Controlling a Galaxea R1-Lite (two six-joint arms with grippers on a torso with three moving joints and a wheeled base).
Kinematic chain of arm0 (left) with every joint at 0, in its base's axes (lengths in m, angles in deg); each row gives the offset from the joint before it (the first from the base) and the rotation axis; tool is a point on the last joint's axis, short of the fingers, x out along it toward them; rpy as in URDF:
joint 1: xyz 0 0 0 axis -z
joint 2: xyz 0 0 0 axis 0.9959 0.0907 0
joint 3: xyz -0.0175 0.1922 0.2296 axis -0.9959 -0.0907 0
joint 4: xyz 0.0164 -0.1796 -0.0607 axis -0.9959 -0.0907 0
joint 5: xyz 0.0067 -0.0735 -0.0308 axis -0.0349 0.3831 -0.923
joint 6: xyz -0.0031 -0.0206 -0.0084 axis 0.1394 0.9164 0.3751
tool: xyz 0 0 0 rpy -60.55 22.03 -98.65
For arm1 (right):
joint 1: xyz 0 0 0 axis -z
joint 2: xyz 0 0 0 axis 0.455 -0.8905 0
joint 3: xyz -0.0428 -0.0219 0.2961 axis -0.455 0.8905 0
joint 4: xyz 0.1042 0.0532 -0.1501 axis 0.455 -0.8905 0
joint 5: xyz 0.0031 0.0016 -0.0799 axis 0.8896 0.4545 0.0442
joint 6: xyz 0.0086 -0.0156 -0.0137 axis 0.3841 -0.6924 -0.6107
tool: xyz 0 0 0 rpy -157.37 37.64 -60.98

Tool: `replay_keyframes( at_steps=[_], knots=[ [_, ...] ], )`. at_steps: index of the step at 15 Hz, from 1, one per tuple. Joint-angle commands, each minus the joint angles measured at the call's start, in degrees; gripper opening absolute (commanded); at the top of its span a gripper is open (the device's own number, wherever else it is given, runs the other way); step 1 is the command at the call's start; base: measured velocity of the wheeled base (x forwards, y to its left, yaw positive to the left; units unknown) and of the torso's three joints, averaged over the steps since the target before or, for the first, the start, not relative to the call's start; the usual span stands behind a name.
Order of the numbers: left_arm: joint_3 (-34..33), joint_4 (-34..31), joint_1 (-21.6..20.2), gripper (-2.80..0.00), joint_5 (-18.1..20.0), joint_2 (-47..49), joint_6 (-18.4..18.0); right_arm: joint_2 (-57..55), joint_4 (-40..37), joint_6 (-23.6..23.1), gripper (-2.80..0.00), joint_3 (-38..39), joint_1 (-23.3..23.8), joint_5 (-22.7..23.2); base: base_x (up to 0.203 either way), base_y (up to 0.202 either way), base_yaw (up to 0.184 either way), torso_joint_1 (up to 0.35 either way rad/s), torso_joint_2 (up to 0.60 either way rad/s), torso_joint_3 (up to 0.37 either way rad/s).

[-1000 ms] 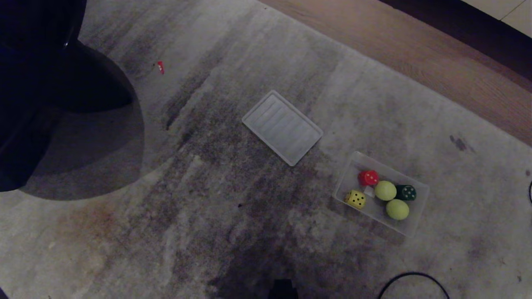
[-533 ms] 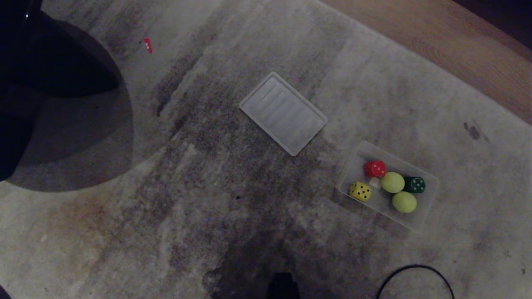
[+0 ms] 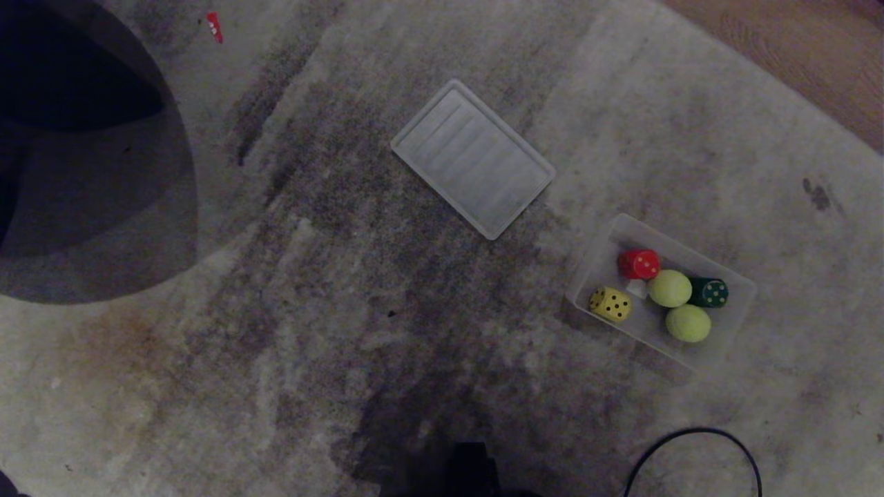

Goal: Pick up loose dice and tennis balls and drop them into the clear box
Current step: Put the toys in the box

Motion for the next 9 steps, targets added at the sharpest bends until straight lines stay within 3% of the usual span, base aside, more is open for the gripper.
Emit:
replay_keyframes(
  at_steps=[1,6,9],
  knots=[
    [-0.09,-0.09,0.0,-2.8,-0.03,0.06,0.09,-0.05,0.02,-0.09,-2.8,0.62,-0.02,-0.03,0.0,0.0,0.0,-0.001,0.0,-0.198],
    [-0.09,-0.09,0.0,-2.8,0.06,0.06,0.18,-0.05,0.02,0.08,-2.8,0.62,-0.02,-0.03,0.0,0.0,0.0,0.005,0.0,-0.189],
    [-0.09,0.0,0.0,-2.8,-0.3,0.06,1.15,-0.05,0.02,0.17,-2.8,0.62,-0.02,-0.03,0.0,0.0,0.0,0.004,0.0,-0.064]
  ],
)
